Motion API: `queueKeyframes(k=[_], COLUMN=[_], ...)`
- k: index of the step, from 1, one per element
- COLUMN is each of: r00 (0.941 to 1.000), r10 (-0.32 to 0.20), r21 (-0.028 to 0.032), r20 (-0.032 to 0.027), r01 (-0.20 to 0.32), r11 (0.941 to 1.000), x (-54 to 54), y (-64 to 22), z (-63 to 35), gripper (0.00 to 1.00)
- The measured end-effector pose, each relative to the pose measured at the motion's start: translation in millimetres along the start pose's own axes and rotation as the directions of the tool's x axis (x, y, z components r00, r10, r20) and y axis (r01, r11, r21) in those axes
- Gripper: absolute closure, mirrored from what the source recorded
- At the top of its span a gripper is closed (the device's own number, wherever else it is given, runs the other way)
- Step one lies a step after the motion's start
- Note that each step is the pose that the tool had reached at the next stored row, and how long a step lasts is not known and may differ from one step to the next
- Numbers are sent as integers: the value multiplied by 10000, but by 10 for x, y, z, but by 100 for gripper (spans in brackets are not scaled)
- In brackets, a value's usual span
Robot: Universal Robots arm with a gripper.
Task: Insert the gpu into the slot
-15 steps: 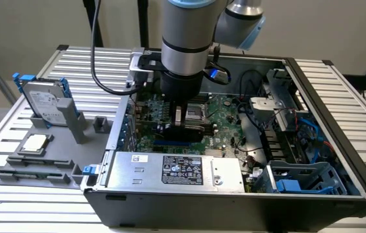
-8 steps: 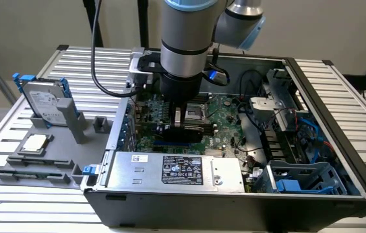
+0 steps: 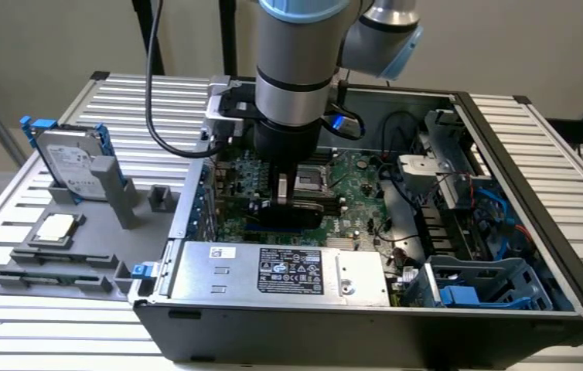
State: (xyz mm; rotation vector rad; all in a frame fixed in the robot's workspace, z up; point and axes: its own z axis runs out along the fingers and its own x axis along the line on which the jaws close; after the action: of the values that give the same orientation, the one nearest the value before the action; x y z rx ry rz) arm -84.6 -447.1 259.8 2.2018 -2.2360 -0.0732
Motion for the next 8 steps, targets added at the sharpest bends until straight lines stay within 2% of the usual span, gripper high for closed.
queueKeyframes(k=[8], r00=[10000], r10=[-10], r21=[-26], r20=[-2], r01=[10], r11=[10000], x=[2], y=[-2], z=[51], gripper=[74])
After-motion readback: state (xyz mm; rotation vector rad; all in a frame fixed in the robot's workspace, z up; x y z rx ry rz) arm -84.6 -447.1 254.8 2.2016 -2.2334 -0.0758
